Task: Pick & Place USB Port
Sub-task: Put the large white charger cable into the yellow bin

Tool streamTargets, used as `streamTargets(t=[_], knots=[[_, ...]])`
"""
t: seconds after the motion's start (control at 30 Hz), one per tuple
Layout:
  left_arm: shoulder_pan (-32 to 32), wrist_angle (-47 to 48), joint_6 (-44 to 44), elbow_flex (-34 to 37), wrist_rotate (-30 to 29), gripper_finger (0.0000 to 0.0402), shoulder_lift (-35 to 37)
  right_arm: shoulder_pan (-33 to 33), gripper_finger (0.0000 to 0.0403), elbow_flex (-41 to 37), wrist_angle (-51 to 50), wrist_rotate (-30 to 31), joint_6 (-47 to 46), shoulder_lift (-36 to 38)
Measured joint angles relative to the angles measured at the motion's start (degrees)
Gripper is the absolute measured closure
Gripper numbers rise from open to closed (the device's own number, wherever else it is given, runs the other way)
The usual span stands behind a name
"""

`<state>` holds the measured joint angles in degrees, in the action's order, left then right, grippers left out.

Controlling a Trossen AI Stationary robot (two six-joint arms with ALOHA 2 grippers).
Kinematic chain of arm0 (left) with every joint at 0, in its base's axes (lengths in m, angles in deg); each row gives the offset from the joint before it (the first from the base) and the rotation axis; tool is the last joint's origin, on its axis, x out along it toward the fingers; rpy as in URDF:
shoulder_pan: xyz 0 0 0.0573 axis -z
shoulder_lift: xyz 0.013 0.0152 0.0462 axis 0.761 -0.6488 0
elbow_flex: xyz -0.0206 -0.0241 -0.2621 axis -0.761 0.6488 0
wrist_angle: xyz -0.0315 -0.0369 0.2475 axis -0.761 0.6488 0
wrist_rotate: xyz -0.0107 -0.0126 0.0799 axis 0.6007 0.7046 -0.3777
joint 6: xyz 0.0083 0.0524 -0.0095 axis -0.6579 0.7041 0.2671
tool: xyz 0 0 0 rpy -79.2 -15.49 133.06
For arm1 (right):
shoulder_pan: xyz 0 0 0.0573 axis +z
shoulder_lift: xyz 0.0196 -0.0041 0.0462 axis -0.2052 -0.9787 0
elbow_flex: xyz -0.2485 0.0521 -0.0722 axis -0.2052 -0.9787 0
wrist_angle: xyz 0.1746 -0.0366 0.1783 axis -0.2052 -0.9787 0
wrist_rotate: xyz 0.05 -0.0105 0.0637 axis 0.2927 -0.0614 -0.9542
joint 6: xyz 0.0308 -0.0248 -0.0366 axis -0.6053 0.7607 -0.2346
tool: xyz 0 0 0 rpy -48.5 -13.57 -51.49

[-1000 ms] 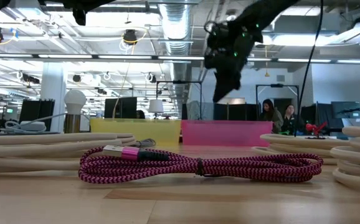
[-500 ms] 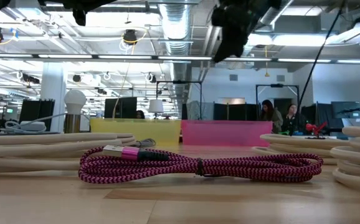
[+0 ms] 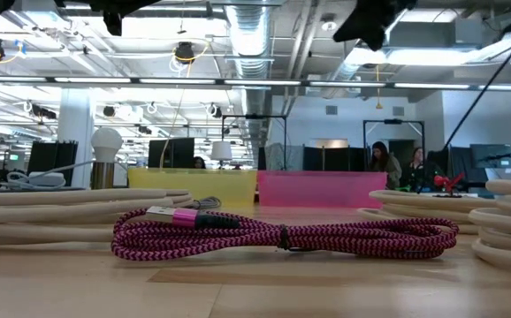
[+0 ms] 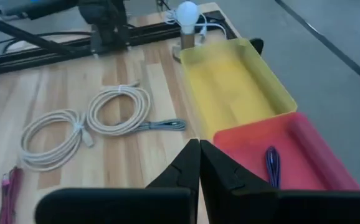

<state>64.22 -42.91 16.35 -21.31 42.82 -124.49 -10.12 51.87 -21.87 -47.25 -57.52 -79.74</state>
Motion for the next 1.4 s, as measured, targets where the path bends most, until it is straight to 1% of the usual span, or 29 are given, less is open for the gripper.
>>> streamTargets(t=[0.2, 0.33, 0.43, 0.53, 0.6, 0.7, 0.93, 1.17, 1.27, 1.4], knots=[[0.0, -0.07, -0.02, 0.0, 0.0, 0.039, 0.0, 3.56, 0.0402, -7.41, 3.42, 0.41, -4.72, 5.32], [0.01, -0.09, -0.02, 0.0, 0.0, 0.039, -0.01, 6.94, 0.0402, -12.03, 7.34, 3.12, -8.68, 6.98], [-0.01, -0.11, -0.02, 0.0, 0.0, 0.039, 0.0, 10.07, 0.0402, -15.41, 13.69, 5.6, -12.28, 8.0], [0.0, -0.28, -0.02, 0.0, 0.0, 0.039, 0.0, 13.3, 0.0402, -17.89, 19.08, 7.87, -12.59, 8.59], [0.01, -0.28, -0.02, 0.0, 0.0, 0.039, -0.01, 15.09, 0.0402, -18.93, 19.56, 9.87, -12.95, 8.59], [0.01, -0.26, -0.02, 0.0, 0.0, 0.039, 0.0, 16.92, 0.0402, -19.5, 15.7, 11.09, -15.56, 8.4], [0.0, -0.26, -0.02, 0.0, 0.0, 0.039, 0.0, 19.83, 0.0401, -19.5, 3.26, 10.9, -23.96, 8.38], [0.01, -0.26, -0.02, 0.0, 0.0, 0.039, 0.0, 22.31, 0.0402, -19.5, -3.66, 9.2, -31.99, 8.4], [0.0, -0.26, -0.02, 0.0, 0.0, 0.039, 0.0, 23.51, 0.0401, -19.5, -6.16, 6.9, -33.55, 8.4], [0.01, -0.26, -0.02, 0.0, 0.0, 0.039, -0.01, 24.66, 0.0401, -19.5, -6.96, 6.23, -31.84, 8.4]])
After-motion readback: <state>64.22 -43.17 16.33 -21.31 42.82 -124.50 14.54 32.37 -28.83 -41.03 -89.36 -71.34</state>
